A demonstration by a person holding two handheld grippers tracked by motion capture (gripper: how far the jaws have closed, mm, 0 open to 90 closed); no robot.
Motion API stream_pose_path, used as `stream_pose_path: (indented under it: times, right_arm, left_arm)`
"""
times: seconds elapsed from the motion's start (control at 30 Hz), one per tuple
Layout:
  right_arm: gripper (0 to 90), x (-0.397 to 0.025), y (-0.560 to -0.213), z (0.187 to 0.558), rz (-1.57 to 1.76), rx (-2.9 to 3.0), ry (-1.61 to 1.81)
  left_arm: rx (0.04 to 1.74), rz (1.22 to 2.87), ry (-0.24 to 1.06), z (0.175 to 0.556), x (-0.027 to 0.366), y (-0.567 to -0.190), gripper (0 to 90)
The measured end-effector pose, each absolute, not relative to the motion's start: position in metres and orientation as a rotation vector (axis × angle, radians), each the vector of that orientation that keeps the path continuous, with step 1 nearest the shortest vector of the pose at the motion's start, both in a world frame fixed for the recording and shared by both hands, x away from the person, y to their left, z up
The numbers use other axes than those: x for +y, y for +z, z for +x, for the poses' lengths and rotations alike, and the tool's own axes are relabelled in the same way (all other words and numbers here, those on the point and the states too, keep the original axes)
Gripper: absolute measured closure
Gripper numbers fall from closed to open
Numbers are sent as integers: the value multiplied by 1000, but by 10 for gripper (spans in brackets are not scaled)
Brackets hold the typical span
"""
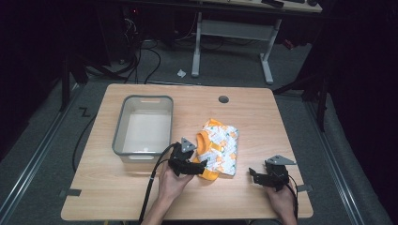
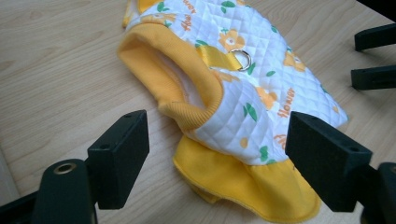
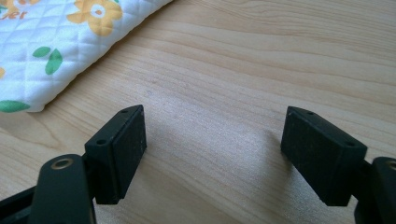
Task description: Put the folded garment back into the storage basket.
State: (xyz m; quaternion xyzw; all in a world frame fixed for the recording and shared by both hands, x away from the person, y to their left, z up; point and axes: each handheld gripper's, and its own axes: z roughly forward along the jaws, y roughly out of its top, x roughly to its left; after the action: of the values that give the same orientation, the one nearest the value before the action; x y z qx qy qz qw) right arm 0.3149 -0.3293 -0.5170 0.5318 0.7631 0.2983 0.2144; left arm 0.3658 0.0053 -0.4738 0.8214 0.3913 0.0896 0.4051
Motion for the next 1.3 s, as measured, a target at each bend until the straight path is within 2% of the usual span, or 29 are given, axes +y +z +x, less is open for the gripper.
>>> stream_pose_path:
  times: [0.7,1.3]
  right_arm:
    - [226,-329,-517,315,1477,2116,828]
    - [226,-329,-517,315,1477,2117,829]
  left_arm:
    - [1029,2096,216,402,-18,-468,208]
    - [1121,2187,225,431,-40,-498,214]
